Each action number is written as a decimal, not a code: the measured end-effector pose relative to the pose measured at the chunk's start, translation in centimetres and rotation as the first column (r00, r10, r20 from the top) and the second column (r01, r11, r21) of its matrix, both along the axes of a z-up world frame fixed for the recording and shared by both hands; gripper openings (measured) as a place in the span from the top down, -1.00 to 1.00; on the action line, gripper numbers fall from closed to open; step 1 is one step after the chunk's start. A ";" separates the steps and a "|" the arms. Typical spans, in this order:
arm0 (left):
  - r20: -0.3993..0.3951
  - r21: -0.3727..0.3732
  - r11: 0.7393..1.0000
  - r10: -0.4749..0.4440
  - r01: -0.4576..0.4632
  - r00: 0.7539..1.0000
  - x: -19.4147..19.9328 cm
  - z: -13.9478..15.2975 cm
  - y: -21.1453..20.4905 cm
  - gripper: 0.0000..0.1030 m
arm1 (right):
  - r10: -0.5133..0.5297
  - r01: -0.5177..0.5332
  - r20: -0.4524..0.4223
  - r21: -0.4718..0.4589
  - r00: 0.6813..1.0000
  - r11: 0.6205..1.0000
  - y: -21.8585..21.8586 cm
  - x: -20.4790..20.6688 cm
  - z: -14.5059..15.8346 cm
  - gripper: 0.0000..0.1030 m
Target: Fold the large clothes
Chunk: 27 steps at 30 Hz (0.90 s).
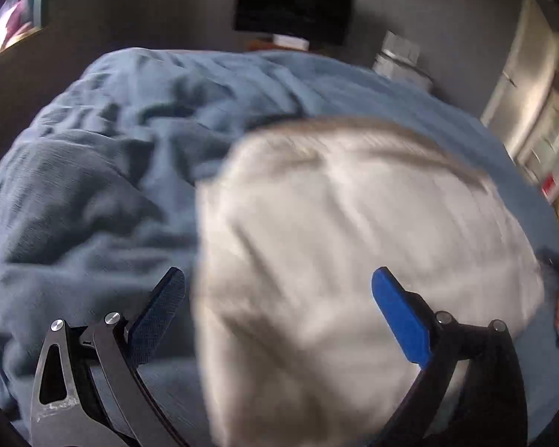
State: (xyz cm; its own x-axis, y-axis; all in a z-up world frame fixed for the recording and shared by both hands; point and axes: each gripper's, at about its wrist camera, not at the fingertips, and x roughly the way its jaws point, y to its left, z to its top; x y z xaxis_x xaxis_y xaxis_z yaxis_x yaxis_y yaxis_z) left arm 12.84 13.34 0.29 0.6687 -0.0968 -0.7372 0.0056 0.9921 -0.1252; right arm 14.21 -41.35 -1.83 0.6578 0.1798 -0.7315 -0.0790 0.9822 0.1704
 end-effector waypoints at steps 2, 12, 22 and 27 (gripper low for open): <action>-0.011 -0.018 1.000 0.020 -0.021 1.000 1.9 -0.3 1.6 -0.87 | -0.005 0.005 0.003 -0.010 1.000 1.000 -0.7 1.6 0.3 -0.78; -0.159 -0.098 0.990 -0.114 0.099 0.981 9.2 -5.8 4.0 -0.69 | 0.090 -0.092 -0.113 -0.009 0.989 0.996 -1.4 9.4 -3.2 -0.62; -0.141 -0.382 0.908 -0.243 0.173 0.960 10.2 -8.3 6.1 -0.25 | 0.166 -0.069 -0.224 0.384 0.960 0.921 -5.1 10.2 -7.0 -0.51; -0.105 -0.413 0.894 -0.238 0.175 0.966 12.0 -9.4 5.4 -0.34 | 0.174 -0.055 -0.189 0.510 0.967 0.859 -4.8 12.6 -8.0 -0.02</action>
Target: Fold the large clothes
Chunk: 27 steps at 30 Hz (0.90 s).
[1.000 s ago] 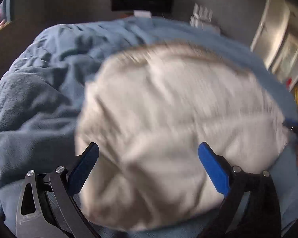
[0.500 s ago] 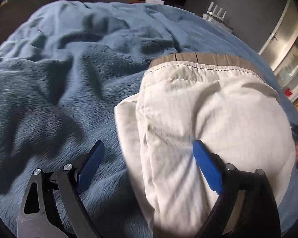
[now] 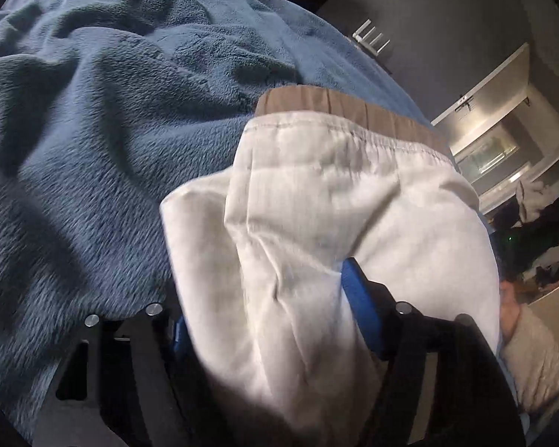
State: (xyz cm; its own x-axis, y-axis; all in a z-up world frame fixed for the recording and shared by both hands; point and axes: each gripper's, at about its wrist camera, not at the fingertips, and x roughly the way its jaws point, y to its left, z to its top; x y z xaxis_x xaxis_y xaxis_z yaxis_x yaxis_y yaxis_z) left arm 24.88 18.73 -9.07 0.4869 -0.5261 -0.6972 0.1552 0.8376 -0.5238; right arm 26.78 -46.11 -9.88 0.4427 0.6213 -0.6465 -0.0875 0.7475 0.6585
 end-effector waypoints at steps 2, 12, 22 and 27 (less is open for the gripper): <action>0.007 -0.003 1.000 0.015 -0.015 1.000 0.1 -0.4 -0.2 -0.35 | -0.011 0.011 0.009 0.018 1.000 1.000 0.4 0.3 -0.3 0.21; 0.229 0.174 0.984 -0.076 0.036 0.970 -5.5 5.6 -3.9 0.75 | 0.011 0.071 0.334 -0.232 0.942 0.970 4.4 -6.8 8.5 0.84; 0.425 0.032 0.998 -0.067 0.059 0.903 -16.5 13.7 -3.6 0.78 | -0.007 0.122 0.548 -0.173 0.836 0.977 5.3 -18.8 16.6 0.85; 0.431 -0.038 0.996 -0.053 0.077 0.901 -18.8 16.2 -3.9 0.78 | -0.030 0.102 0.534 -0.105 0.845 0.989 3.1 -22.5 17.8 0.85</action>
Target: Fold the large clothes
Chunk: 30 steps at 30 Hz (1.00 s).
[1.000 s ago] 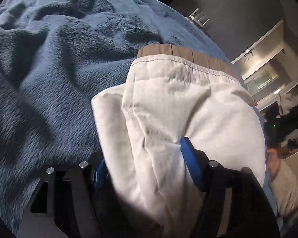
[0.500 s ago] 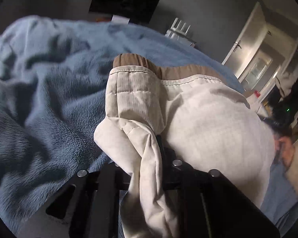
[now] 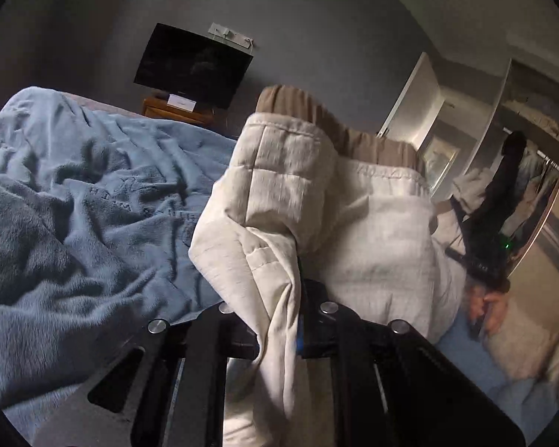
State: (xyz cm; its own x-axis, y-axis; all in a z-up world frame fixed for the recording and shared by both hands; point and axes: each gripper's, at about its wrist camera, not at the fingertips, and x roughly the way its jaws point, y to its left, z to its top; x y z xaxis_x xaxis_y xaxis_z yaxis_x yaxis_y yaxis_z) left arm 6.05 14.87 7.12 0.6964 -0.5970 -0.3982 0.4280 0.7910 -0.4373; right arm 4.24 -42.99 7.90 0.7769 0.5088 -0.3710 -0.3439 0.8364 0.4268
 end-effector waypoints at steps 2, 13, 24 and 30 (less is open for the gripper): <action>-0.016 0.004 1.000 -0.006 0.006 1.000 0.2 0.0 -0.1 0.77 | 0.009 -0.008 -0.027 0.029 1.000 1.000 -0.6 0.0 0.0 0.85; -0.335 0.151 0.987 0.110 -0.062 0.936 9.0 -10.6 0.5 0.70 | -0.107 0.141 -0.449 0.043 0.887 0.989 -3.0 11.1 -11.9 0.83; -0.144 0.355 0.911 0.276 -0.211 0.950 4.0 -5.2 0.2 -0.33 | -0.307 0.212 -0.342 -0.289 0.888 0.934 -0.6 7.0 -9.2 -0.54; -0.180 0.306 0.936 0.236 -0.174 0.955 -1.4 -2.7 -3.8 -0.65 | -0.185 0.082 -0.231 -0.394 0.955 0.916 5.7 -0.2 -5.1 -0.77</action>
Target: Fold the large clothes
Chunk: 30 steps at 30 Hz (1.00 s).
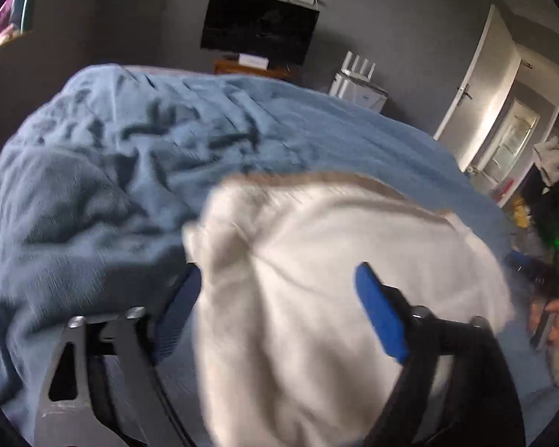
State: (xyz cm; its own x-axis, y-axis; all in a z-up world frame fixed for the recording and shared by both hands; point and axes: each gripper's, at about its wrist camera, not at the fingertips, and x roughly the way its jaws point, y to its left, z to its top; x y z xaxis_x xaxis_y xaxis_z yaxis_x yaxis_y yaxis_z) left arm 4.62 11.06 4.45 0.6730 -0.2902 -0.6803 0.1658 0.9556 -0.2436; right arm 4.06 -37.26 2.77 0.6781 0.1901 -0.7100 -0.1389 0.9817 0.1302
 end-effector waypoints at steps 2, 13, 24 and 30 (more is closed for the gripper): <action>-0.036 0.018 0.999 -0.038 0.039 0.999 -1.5 -1.1 -2.7 -0.70 | 0.083 -0.082 -0.068 0.025 0.994 0.996 2.6 -1.6 -0.8 -0.77; -0.133 0.187 0.976 -0.091 0.115 0.987 4.2 -5.5 -10.8 -0.86 | 0.107 -0.112 -0.154 -0.025 0.982 0.993 8.1 4.0 -4.4 -0.85; -0.211 0.184 0.982 0.081 -0.042 0.974 18.8 -6.0 -10.8 -0.89 | -0.032 0.036 -0.213 0.015 0.977 0.999 9.9 18.6 -5.4 -0.85; -0.134 0.180 0.981 0.093 -0.068 0.987 17.4 -3.6 -11.1 -0.85 | -0.122 0.155 -0.219 0.142 0.968 0.978 7.1 19.8 -4.3 -0.85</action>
State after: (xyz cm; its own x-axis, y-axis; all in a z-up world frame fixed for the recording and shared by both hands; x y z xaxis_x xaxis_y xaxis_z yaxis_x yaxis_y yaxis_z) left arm 22.03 -0.03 0.88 0.5830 -0.1077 -0.8053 0.0629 0.9942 -0.0874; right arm 23.82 -30.13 -1.57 0.5461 0.2247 -0.8070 0.0433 0.9545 0.2951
